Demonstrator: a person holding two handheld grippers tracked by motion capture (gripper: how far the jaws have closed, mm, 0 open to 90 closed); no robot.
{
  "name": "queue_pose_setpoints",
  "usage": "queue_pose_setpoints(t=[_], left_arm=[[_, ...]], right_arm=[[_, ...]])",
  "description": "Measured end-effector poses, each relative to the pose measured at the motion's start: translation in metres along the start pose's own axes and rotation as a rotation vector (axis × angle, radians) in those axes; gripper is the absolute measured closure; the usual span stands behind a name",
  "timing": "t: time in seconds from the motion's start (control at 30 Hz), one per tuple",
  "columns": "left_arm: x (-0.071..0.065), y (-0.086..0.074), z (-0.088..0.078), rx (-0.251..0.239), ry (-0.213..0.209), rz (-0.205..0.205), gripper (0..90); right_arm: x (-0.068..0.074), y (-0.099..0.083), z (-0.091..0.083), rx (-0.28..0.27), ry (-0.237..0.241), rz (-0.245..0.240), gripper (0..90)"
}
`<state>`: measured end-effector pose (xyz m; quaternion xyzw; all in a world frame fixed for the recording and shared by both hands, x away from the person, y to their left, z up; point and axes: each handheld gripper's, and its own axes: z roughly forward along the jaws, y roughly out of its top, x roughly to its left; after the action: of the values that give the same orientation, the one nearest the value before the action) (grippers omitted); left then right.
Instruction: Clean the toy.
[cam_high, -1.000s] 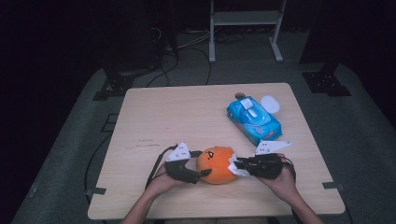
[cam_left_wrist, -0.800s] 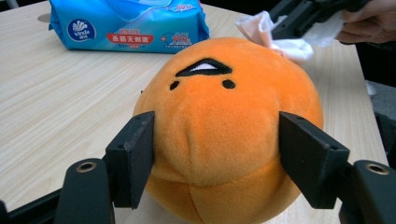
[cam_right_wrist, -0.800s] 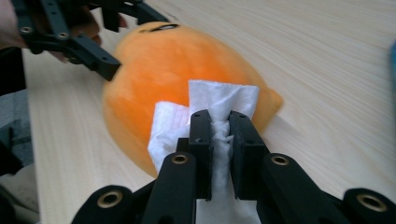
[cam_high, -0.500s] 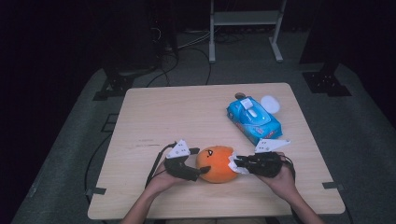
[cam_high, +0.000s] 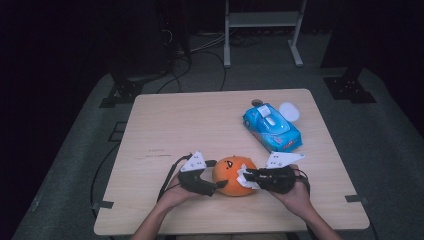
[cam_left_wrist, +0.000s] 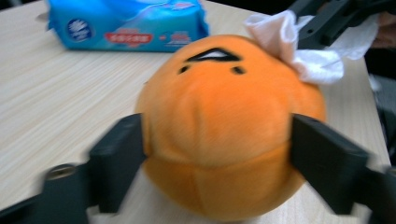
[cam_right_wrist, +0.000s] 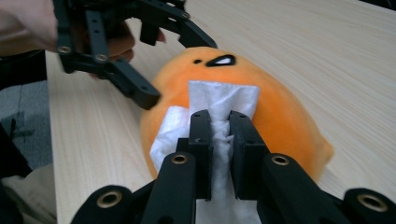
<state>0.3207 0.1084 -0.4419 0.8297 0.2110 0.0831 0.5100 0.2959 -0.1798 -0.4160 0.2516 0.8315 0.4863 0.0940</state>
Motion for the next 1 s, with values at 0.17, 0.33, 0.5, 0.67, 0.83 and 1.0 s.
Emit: queue_pose_setpoints(t=[0.17,0.33,0.5,0.67,0.83,1.0], left_arm=[[-0.003,-0.001,0.003,0.0,-0.031,0.005,26.9],[-0.01,0.005,0.007,-0.007,-0.028,0.064,31.4],[-0.006,0.001,0.004,-0.005,-0.017,0.055,29.7],[-0.003,-0.002,0.008,-0.01,-0.036,-0.024,20.5],[-0.014,0.006,0.009,-0.002,-0.032,0.084,29.2],[-0.01,0.002,0.007,-0.013,-0.04,0.063,29.3]], right_arm=[[-0.006,-0.003,-0.003,-0.001,-0.025,0.018,79.7],[0.016,0.006,0.005,-0.006,0.007,-0.058,79.6],[0.009,0.005,-0.003,0.007,-0.075,-0.071,79.5],[-0.01,-0.006,-0.011,0.025,-0.093,0.004,79.6],[0.013,0.005,-0.001,0.016,-0.03,-0.076,79.4],[0.008,0.006,-0.004,0.018,-0.06,-0.078,79.6]])
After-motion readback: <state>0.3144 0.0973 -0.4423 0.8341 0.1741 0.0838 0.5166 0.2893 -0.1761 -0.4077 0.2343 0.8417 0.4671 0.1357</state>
